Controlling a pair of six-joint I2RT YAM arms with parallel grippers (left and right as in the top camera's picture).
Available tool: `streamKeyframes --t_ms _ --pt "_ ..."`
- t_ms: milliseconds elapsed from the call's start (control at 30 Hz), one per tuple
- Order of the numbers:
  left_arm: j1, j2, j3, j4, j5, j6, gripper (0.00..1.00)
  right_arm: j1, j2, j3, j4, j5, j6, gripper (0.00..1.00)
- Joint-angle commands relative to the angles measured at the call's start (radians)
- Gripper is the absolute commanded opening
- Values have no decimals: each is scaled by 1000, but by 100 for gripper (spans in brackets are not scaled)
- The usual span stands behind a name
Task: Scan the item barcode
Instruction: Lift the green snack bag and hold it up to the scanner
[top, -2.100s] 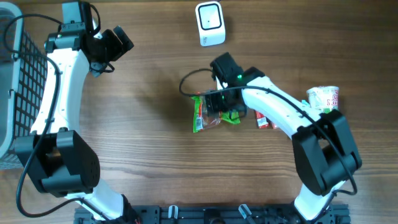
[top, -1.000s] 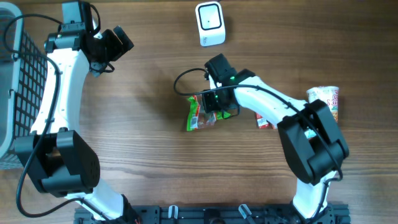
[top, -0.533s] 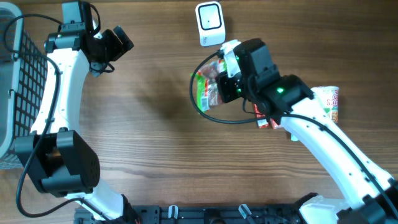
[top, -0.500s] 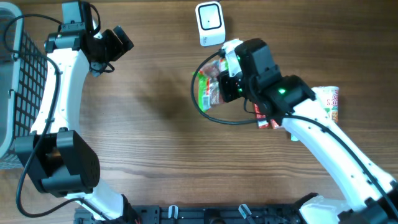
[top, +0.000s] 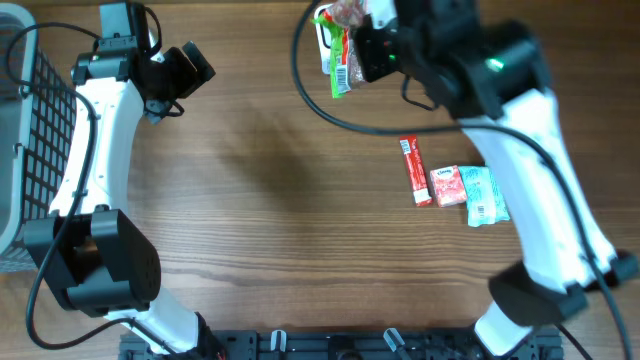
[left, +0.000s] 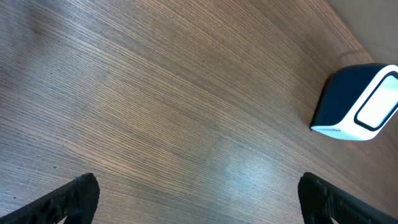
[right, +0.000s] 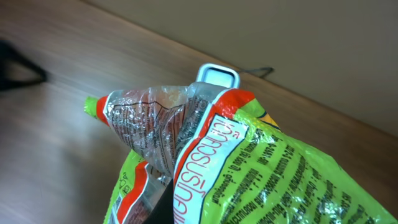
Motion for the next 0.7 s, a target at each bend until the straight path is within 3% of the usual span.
streamKeyframes --t_ms 0,167,333,533,633,667 --pt "4 0 3 1 5 -2 100 29 108 19 71 210 -121 4" --pt "4 0 3 1 5 -2 100 39 282 19 249 414 -264 4" --pt "4 0 3 1 5 -2 100 39 462 19 563 617 -422 4" --pt "4 0 3 1 5 -2 100 39 699 19 1175 901 -799 4" --pt "4 0 3 1 5 -2 100 39 791 19 1411 928 -999 4" --pt "4 0 3 1 5 -2 100 41 815 19 1440 932 -992 4"
